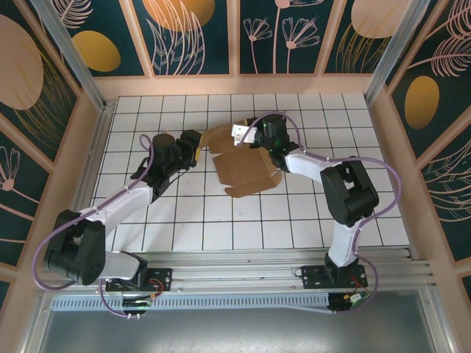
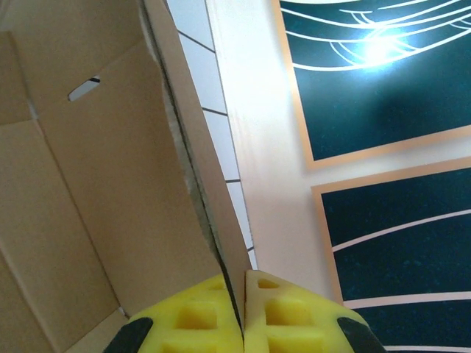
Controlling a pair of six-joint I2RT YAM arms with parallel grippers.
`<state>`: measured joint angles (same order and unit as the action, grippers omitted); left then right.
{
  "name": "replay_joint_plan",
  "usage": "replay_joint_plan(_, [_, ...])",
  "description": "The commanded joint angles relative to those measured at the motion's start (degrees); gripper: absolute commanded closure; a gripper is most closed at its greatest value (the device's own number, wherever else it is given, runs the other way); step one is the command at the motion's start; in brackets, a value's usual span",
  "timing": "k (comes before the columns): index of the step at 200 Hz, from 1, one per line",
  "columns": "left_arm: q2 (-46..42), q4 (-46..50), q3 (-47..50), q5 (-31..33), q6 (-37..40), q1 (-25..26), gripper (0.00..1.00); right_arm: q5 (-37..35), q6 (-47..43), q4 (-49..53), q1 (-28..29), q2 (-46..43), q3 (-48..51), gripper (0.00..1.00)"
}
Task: Fold the paper box
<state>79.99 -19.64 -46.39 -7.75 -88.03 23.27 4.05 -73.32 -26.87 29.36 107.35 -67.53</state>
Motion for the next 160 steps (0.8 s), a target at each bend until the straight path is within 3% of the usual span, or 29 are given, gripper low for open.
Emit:
replay_joint_plan(1, [5.3, -10.8, -2.9, -3.1, -9.2, 0.2, 0.38, -0.5, 2.3, -0.6, 0.1, 2.1, 0.4, 0.97])
replay_joint_plan(30, [13.9, -22.4, -3.9, -5.8, -17.9, 0.2, 0.38, 0.6, 3.3, 0.5, 0.2, 2.9, -1.3, 0.97])
replay_joint_plan(53, [20.4, -28.1, -6.6, -7.9, -19.7, 0.2, 0.41, 0.9, 3.7, 0.9, 0.3, 3.7, -2.4, 0.97])
replay_joint_plan(83, [23.9, -32.0, -7.5, -7.9, -21.2, 0.2, 0.61, 1.2, 4.3, 2.4, 0.4, 4.5, -3.6, 0.95])
replay_joint_plan(122, [24.9, -33.3, -6.4, -6.4, -21.7, 0.2, 0.77, 0.6, 6.5, 2.3, 1.1, 5.0, -3.5, 0.93])
replay_joint_plan(143, [25.6, -34.2, -5.7, -4.8, -21.4, 0.2, 0.88, 0.0, 7.9, 2.7, 1.7, 4.7, -2.8, 0.89])
replay_joint_plan(160, [26.9, -35.0, -5.8, -3.5, -20.6, 0.2, 0.95, 2.9, 10.9, 7.0, 3.3, 3.4, -3.1, 0.79])
